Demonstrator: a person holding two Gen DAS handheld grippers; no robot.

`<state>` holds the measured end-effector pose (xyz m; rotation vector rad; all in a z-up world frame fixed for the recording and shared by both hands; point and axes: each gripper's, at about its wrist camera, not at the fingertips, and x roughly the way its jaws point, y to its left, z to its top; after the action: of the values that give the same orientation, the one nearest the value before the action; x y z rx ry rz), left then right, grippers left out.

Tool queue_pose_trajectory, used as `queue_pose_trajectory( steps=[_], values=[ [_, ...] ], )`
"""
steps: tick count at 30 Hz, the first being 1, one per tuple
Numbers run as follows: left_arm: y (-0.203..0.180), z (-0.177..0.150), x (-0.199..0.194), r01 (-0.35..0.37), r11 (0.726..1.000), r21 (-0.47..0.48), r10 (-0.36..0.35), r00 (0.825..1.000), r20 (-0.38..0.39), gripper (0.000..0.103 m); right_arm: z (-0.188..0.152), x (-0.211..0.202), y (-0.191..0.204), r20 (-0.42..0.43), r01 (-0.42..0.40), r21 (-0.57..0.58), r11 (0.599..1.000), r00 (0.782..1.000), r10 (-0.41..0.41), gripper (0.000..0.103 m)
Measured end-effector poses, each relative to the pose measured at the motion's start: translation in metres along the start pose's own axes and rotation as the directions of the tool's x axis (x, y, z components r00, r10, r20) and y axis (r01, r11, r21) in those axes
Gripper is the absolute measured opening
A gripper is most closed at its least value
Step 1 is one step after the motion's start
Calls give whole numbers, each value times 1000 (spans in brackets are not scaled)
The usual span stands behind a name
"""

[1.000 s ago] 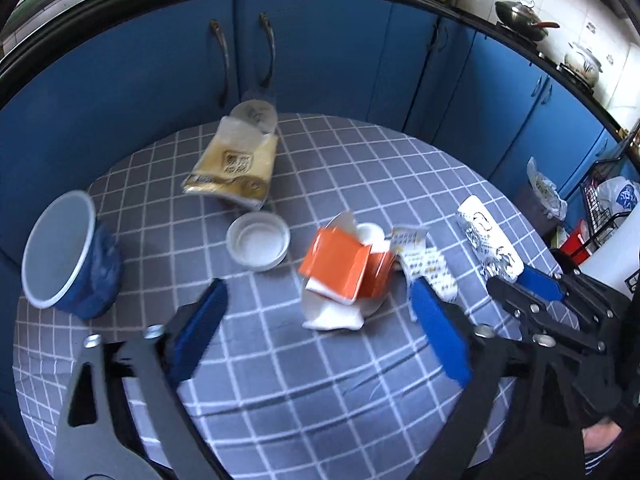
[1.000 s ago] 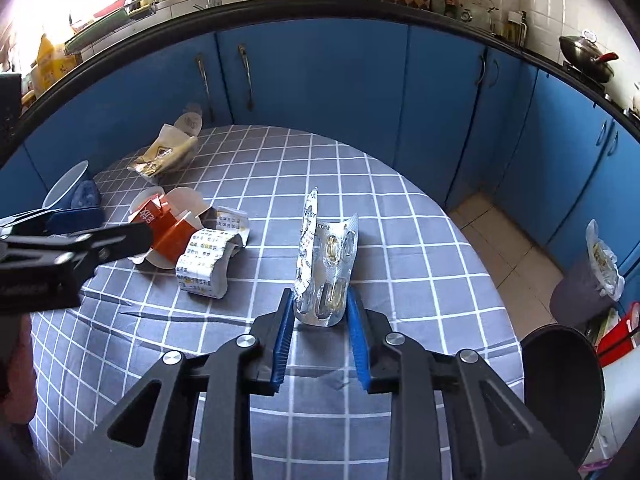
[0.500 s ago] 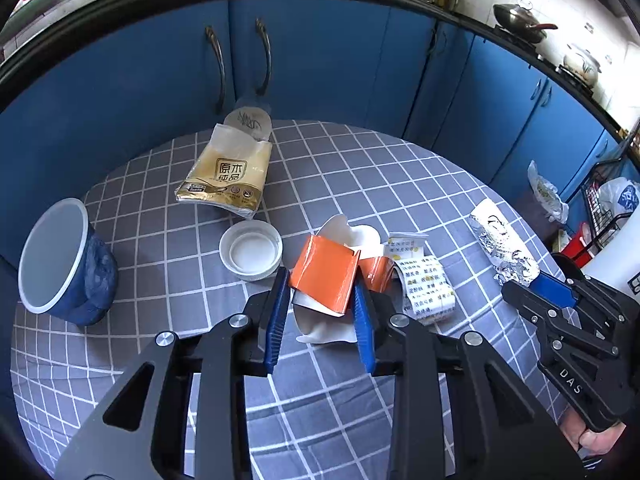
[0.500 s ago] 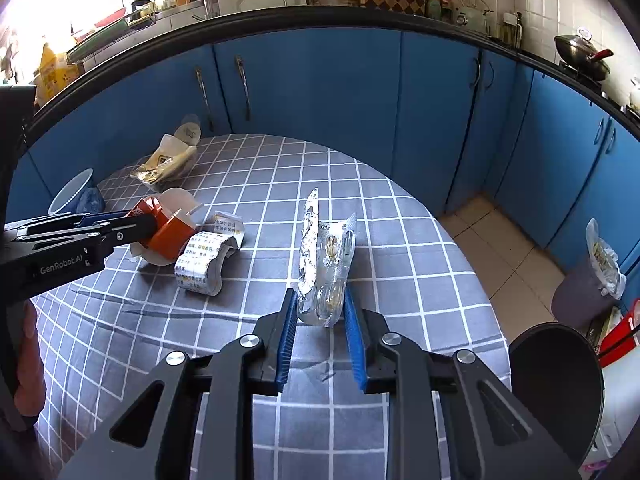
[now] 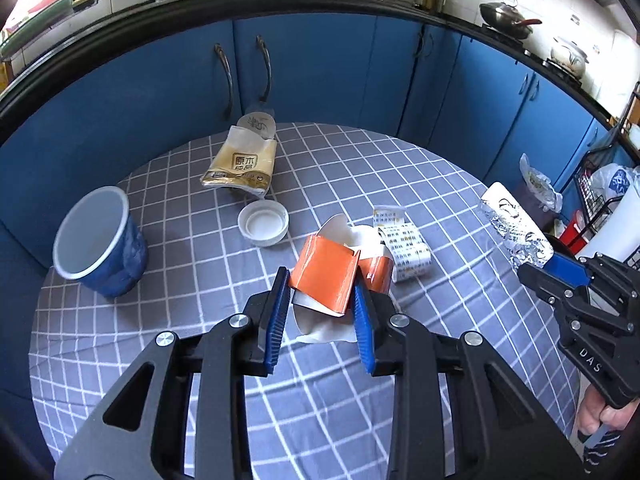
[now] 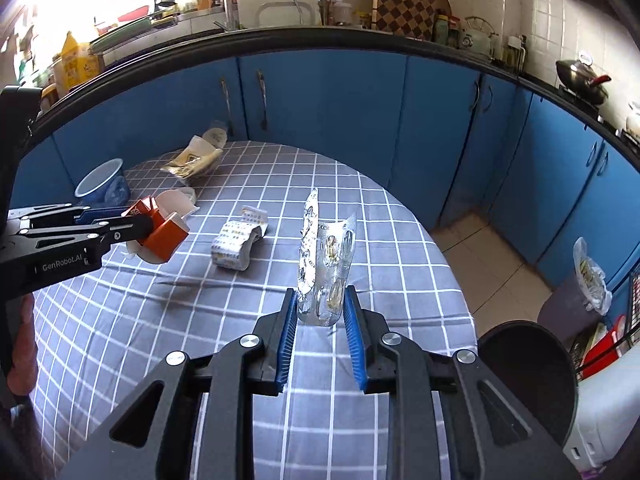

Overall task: Collect trash
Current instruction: 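Carry the paper box and blister pack with both tools over the bin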

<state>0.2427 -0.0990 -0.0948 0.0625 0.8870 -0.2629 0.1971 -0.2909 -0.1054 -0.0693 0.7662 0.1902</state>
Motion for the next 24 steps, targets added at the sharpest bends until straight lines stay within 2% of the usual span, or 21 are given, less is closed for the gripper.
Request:
queue_pose_trajectory(
  steps=[11,24],
  values=[
    [-13,-9,-40,0,1000,18,0,999,34,31,-8,-46,0,42,22,-15,1000,999,-21,23],
    [-66,-12,-70,23,995,98,-30,997,65,31,-23,-95,-24,91,71,11,997,993,-72,24]
  ],
)
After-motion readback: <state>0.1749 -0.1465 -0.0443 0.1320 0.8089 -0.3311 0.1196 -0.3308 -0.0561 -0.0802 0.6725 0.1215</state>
